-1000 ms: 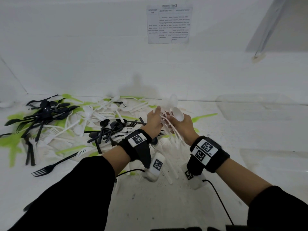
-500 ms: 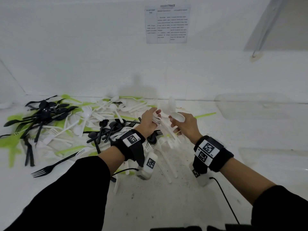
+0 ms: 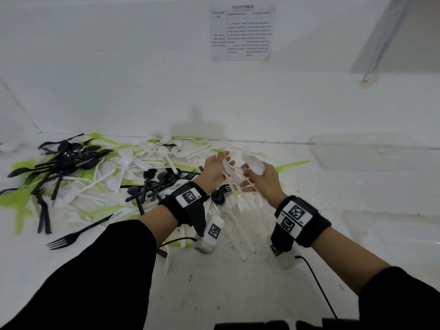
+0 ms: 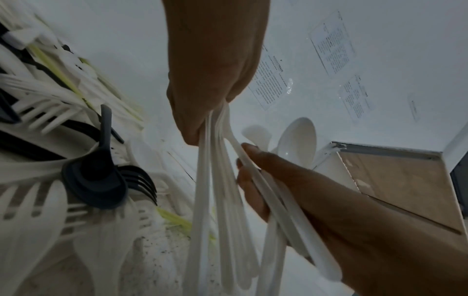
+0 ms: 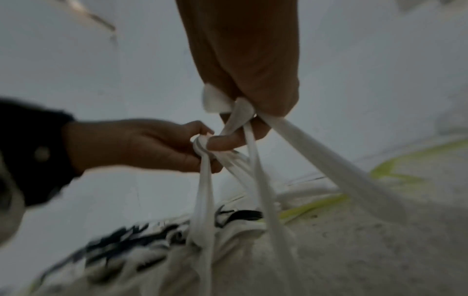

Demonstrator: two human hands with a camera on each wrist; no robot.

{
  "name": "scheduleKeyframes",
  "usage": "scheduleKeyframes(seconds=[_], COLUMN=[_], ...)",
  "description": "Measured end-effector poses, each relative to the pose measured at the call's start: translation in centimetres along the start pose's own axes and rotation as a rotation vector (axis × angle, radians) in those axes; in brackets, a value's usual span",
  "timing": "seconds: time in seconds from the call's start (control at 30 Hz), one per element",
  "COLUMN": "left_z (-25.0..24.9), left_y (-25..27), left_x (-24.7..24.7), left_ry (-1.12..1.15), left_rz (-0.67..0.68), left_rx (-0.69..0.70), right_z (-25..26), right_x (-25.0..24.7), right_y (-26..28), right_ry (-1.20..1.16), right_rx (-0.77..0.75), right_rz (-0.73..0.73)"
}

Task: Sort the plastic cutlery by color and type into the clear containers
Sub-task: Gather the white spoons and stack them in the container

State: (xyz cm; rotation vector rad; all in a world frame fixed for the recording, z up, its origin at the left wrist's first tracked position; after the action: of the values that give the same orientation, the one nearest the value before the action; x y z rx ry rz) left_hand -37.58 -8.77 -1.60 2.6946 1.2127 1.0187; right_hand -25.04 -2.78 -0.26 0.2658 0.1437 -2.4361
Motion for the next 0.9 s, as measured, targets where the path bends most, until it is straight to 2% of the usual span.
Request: scheduleKeyframes(seconds=[0.07,0.17,0.23,0.33,0.5,0.67,0.8,0.9], left_z=[-0.2,-0.3,-0.5,-0.6,-0.8,-1.2,-0.3,0.1], left_y=[-0.2,-0.2,-0.2,0.3,1.2,0.6,0.7,0.9], left_x=[0.0,-0.3,-0.1,1.1,2.1,0.6,0.4,0.8], left_ry=[0.008,0.031,0.073,0.057,-0.058,-0.011,0.001,-0.065], left_rz=[0.011,-0.010,0.014,0.109,0.198,0.050,0.072,0.121], left_rx=[0.046,0.065,0.057,0.050,0.106,0.079,0.003,0.011], right_z=[-0.4,-0.4,-0.3,-0.6,-0.5,-0.9,-0.5,0.2], right_x=[-1.3,-2.4,-1.6,0.7,2.4,1.0,0.2,0.4], right_y=[-0.2,-0.7,-0.9,-0.5,0.3,-0.2,-0.3,-0.1], right_ry=[-0.085,0.024,0.114,0.146,0.074,-0.119,0.068,0.152], right_rx=[0.050,0.020,0.004,0.046,0.079,0.116,0.000,-0.086], right_rz=[-0.121,-0.180,-0.061,0.197,0.317,0.180,0.127,0.086])
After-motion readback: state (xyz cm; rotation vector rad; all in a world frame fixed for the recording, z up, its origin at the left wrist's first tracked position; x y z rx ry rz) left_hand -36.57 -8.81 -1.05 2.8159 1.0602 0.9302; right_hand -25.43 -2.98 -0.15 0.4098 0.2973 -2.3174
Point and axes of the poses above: each hand's wrist, its own y-axis away from the middle knuckle, its own x-axis out of the palm, z = x × y, the point moved 8 cm from there along -y, towards the middle knuckle, and after that the axes turned 12 degrees about y, right-handed, at the moved point
